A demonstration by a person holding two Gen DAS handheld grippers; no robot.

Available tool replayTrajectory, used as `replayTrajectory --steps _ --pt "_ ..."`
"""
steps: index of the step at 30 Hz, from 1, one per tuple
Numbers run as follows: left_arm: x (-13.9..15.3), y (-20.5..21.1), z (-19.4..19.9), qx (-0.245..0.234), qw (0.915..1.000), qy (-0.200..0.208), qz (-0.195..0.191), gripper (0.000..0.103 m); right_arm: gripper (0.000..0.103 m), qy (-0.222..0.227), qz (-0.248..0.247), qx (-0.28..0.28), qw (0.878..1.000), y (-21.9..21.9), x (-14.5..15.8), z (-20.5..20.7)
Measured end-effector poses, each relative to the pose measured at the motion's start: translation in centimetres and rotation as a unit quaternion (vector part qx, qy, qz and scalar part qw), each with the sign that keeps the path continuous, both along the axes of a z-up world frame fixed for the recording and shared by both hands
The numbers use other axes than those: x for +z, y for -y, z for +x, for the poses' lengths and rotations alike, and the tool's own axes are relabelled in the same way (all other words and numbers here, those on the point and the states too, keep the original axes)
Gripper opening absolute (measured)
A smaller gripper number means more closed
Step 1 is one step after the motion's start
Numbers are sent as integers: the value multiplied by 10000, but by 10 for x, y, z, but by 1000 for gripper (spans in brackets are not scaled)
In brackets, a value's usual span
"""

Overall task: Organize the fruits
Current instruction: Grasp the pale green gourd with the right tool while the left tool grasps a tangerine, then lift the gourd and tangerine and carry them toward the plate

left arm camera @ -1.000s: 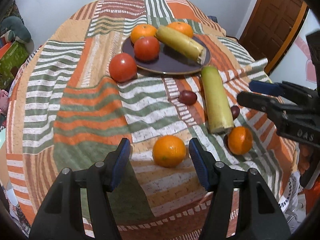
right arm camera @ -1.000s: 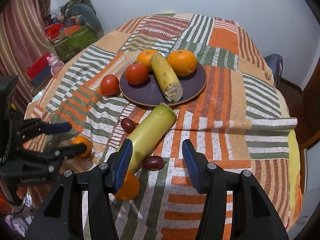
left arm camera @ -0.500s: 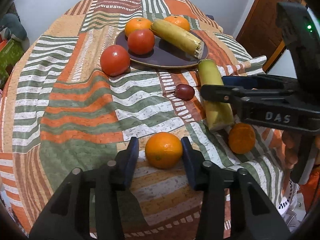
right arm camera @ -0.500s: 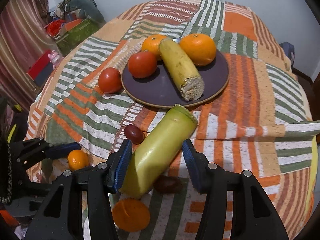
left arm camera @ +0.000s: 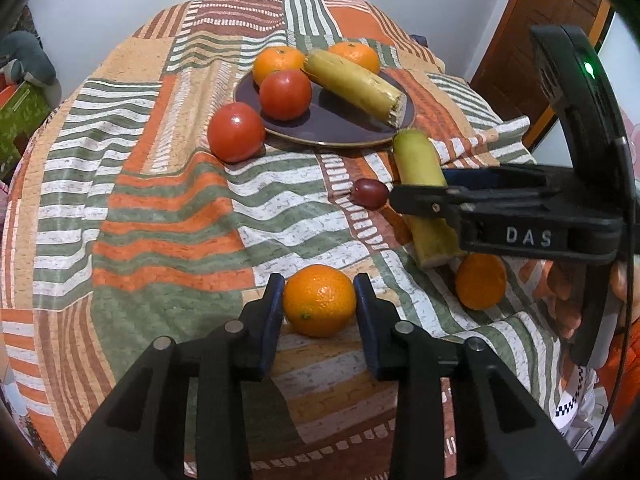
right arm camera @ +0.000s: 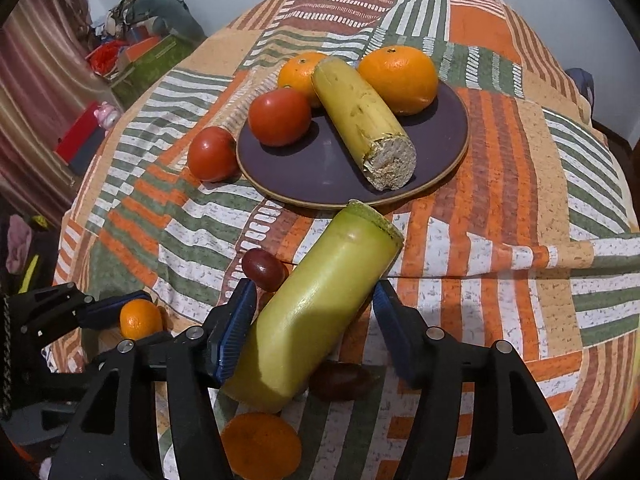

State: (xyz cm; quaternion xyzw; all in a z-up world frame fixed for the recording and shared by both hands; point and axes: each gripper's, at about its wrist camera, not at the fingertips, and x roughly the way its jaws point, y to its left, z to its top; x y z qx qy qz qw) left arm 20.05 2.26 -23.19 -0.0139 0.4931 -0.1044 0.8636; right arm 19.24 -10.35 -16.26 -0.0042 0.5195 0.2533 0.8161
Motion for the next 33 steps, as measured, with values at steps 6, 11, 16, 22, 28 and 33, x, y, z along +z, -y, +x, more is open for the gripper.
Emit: replayTrajectory --steps 6,11,16,22,28,33 --pt "10 -5 -2 61 9999 128 -4 35 39 273 -157 250 9992 -13 8 -13" --pt "15 -8 -2 102 9998 182 -27 35 39 101 -149 229 9996 -13 3 -5" --pt "17 -9 0 138 9997 195 -14 35 38 113 -68 180 9998 -11 6 -6" --pt "27 -10 3 152 9994 314 -9 35 36 354 160 34 9992 -1 24 -14" --pt "42 -5 12 138 9987 496 14 35 35 752 313 -206 9965 15 53 -10" --pt "55 -2 23 134 9978 644 6 35 34 1061 416 -372 9928 28 77 -1"
